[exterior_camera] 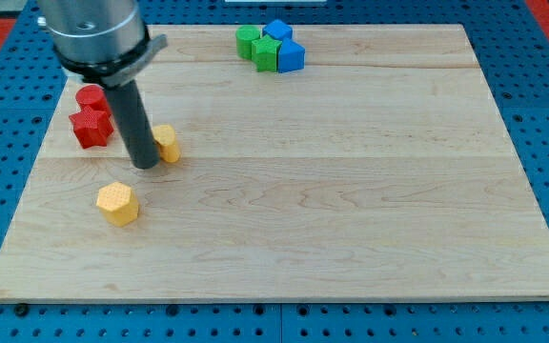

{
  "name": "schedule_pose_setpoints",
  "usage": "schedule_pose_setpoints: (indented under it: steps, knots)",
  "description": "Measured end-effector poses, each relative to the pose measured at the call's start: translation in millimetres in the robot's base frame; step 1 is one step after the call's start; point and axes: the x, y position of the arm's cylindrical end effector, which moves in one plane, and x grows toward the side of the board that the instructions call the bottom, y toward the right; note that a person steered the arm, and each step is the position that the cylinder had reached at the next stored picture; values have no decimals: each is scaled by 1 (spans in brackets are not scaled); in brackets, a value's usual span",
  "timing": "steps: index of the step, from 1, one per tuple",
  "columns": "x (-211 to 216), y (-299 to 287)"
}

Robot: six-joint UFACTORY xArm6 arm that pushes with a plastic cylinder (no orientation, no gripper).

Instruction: Slide the red star to the yellow heart

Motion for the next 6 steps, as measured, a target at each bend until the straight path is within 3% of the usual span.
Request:
schedule_pose_setpoints:
  steps: [2,4,6]
  knots:
    - [-5,-100]
    - [-59,-127]
    - [-50,-24]
